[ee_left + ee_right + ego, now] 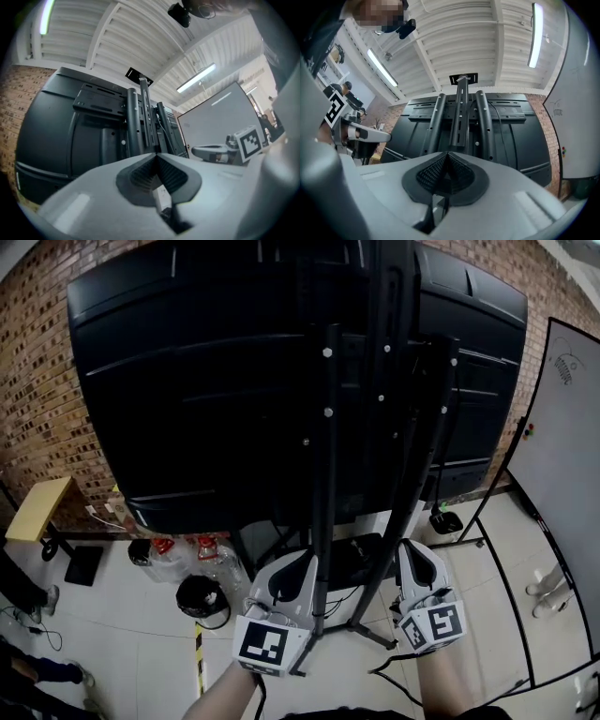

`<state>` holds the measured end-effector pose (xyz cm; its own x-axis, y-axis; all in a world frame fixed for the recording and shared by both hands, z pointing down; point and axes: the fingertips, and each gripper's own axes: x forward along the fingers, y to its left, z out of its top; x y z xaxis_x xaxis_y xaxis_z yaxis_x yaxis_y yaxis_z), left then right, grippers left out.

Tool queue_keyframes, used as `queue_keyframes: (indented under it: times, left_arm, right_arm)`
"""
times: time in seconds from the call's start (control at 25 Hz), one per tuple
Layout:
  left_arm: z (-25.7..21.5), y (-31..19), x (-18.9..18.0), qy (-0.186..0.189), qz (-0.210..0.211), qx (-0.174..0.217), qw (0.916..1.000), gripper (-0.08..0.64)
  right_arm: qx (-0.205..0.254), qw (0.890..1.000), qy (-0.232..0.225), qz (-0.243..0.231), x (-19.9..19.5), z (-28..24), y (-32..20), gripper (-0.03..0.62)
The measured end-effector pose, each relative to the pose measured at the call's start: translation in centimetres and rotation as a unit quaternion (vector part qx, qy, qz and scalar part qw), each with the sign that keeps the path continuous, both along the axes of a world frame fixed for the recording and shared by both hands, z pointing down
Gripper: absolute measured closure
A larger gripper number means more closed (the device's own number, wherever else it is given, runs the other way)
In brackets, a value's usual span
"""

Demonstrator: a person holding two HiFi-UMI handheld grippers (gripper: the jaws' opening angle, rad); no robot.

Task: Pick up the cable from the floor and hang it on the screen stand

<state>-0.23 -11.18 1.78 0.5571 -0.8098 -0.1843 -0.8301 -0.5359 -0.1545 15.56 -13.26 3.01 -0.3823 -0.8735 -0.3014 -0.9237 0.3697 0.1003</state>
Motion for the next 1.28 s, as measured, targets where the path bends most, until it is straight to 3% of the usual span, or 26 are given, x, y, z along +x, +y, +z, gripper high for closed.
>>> queue_keyframes:
  times: [0.6, 0.88, 1.28]
  left_arm:
    - [5.7, 5.2, -1.5, 0.006, -0.046, -0.078, 0.9959, 0.555]
    - [8.7, 7.1, -2.0, 0.012, -0.060, -0.124, 0.9904, 0.555]
    - [10.1, 8.1, -2.0, 0.021, -0.062, -0.140, 0.9880, 0.555]
  right_arm:
    - [-0.032, 0.991, 0.022, -0.127, -10.1, 4.4, 4.3, 0.584]
    - [-0.075, 0.985, 0.016, -0.155, -12.6, 7.0, 7.3, 0.584]
    - [-0.106, 0.980, 0.029, -0.164, -13.3, 10.0, 8.4, 0.584]
